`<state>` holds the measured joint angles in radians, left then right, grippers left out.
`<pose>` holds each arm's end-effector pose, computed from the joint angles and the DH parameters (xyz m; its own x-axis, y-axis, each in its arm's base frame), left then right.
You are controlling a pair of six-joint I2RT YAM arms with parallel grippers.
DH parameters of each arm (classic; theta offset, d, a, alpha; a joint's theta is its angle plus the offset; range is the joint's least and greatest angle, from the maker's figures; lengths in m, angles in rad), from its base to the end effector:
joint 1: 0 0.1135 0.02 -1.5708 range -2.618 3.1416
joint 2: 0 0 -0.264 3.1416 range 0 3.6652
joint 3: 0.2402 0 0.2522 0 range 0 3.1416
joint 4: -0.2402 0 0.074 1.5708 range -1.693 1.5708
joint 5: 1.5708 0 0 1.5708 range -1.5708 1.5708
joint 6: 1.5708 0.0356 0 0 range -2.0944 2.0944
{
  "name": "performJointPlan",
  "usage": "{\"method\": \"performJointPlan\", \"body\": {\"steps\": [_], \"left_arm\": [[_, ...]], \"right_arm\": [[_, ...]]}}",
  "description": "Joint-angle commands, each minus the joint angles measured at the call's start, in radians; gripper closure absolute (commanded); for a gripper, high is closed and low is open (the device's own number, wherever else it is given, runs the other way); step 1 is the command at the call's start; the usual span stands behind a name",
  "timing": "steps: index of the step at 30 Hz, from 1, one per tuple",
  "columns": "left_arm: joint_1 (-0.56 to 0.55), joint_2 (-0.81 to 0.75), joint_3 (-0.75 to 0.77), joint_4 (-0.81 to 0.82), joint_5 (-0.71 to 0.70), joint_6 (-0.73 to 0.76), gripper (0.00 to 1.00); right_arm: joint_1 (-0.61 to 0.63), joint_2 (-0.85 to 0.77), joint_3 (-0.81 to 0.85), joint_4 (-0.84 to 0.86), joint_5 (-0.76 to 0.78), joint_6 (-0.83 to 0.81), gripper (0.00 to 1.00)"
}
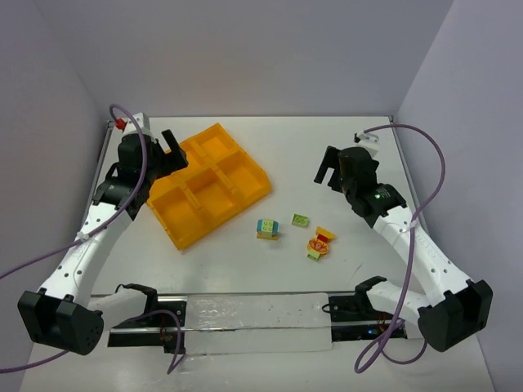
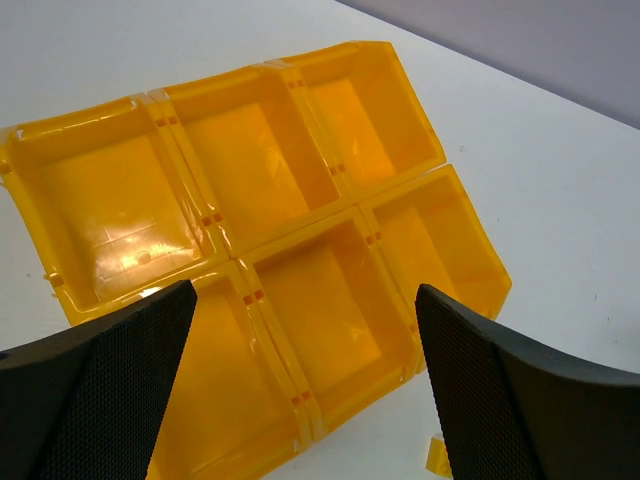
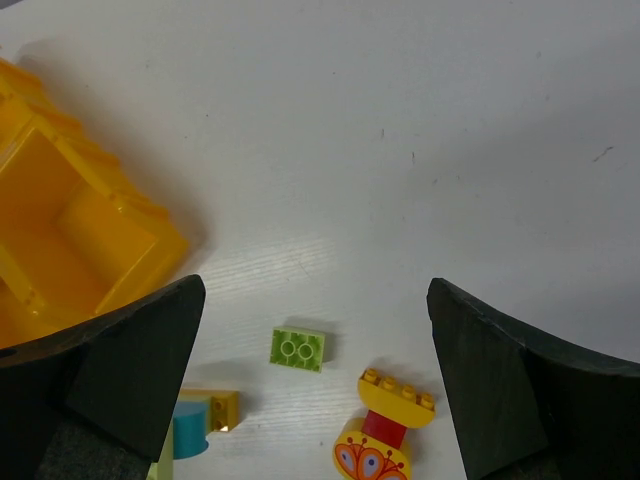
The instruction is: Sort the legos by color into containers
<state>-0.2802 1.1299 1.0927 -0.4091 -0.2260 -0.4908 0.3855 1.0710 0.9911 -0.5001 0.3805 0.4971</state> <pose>0.2448 -0.0621 0.3562 -0.4013 -0.3625 -0.8412 -0.1291 0.9316 -0.3399 0.2199 0.0750 0.3268 -0.4756 0.2849 -0.8323 0.1883 0.9572 0.2200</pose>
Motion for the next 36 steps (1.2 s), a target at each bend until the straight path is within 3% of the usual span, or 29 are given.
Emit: {"method": "performJointPlan", "body": {"steps": [1,8,15,17,22,26,36], "left_arm": [[-0.001,-0.014,0.027,0.005,0.007,-0.004,0.01],[-0.036,0.006,0.054,-0.024,-0.02,0.011,0.01],[-0.34,0.132,0.157,-0.114,-0.169,-0.075,0.04],[-0.481,0.214,0.208,-0.162,-0.242,-0.164,0.06],[-0.666,0.435,0.35,-0.255,-0.279,-0.317,0.07],[-0.722,0.541,0.452,-0.342,-0.301,-0.396,0.09],[-0.795,0.62,0.419,-0.371,-0.235,-0.48,0.15]], "right_arm": [[-0.004,-0.045,-0.023,0.051,0.004,-0.003,0.0],[-0.004,-0.057,-0.032,0.062,-0.02,-0.014,0.0],[-0.004,-0.081,-0.048,0.057,0.029,0.001,0.0],[-0.004,-0.096,-0.053,0.054,0.053,0.005,0.0],[-0.006,-0.126,-0.057,0.047,0.078,0.014,0.0],[-0.014,-0.159,-0.061,0.037,0.109,0.005,0.0],[-0.034,-0.173,-0.064,0.037,0.117,0.003,0.0]]}}
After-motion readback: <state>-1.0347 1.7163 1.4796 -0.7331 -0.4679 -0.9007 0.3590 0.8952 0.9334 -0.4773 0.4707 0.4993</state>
